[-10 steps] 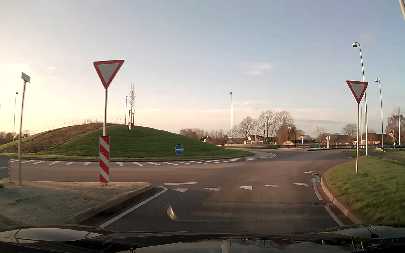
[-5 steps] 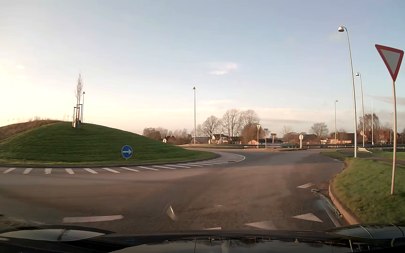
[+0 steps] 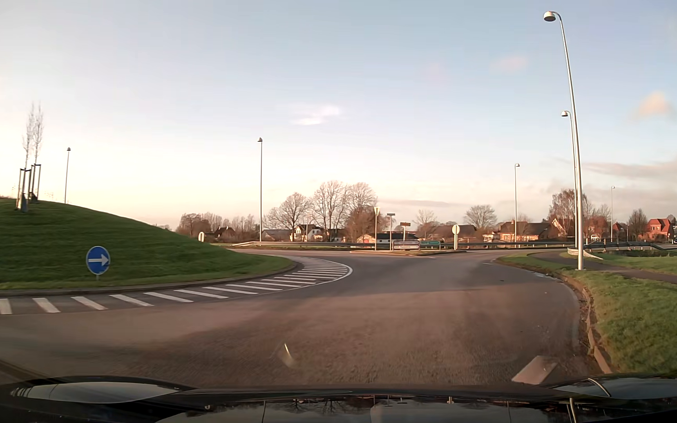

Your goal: Follow the waypoints while adhering to traffic rules and regulations

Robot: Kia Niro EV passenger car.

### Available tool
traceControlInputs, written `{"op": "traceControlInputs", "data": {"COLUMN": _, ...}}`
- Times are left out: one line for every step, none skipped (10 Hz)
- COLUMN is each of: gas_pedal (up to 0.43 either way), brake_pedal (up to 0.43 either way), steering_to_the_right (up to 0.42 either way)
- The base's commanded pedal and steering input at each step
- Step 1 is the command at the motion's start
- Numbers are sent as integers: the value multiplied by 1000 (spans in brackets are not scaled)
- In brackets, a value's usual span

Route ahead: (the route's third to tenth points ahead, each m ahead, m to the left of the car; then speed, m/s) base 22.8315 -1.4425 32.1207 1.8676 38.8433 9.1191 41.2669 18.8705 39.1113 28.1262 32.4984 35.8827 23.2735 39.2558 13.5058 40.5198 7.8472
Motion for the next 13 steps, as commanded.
{"op": "traceControlInputs", "data": {"gas_pedal": 98, "brake_pedal": 0, "steering_to_the_right": 114}}
{"op": "traceControlInputs", "data": {"gas_pedal": 98, "brake_pedal": 0, "steering_to_the_right": 105}}
{"op": "traceControlInputs", "data": {"gas_pedal": 98, "brake_pedal": 0, "steering_to_the_right": 96}}
{"op": "traceControlInputs", "data": {"gas_pedal": 98, "brake_pedal": 0, "steering_to_the_right": 88}}
{"op": "traceControlInputs", "data": {"gas_pedal": 98, "brake_pedal": 0, "steering_to_the_right": 71}}
{"op": "traceControlInputs", "data": {"gas_pedal": 98, "brake_pedal": 0, "steering_to_the_right": 54}}
{"op": "traceControlInputs", "data": {"gas_pedal": 98, "brake_pedal": 0, "steering_to_the_right": 39}}
{"op": "traceControlInputs", "data": {"gas_pedal": 98, "brake_pedal": 0, "steering_to_the_right": 30}}
{"op": "traceControlInputs", "data": {"gas_pedal": 110, "brake_pedal": 0, "steering_to_the_right": 23}}
{"op": "traceControlInputs", "data": {"gas_pedal": 110, "brake_pedal": 0, "steering_to_the_right": 14}}
{"op": "traceControlInputs", "data": {"gas_pedal": 110, "brake_pedal": 0, "steering_to_the_right": 3}}
{"op": "traceControlInputs", "data": {"gas_pedal": 118, "brake_pedal": 0, "steering_to_the_right": -8}}
{"op": "traceControlInputs", "data": {"gas_pedal": 118, "brake_pedal": 0, "steering_to_the_right": -23}}
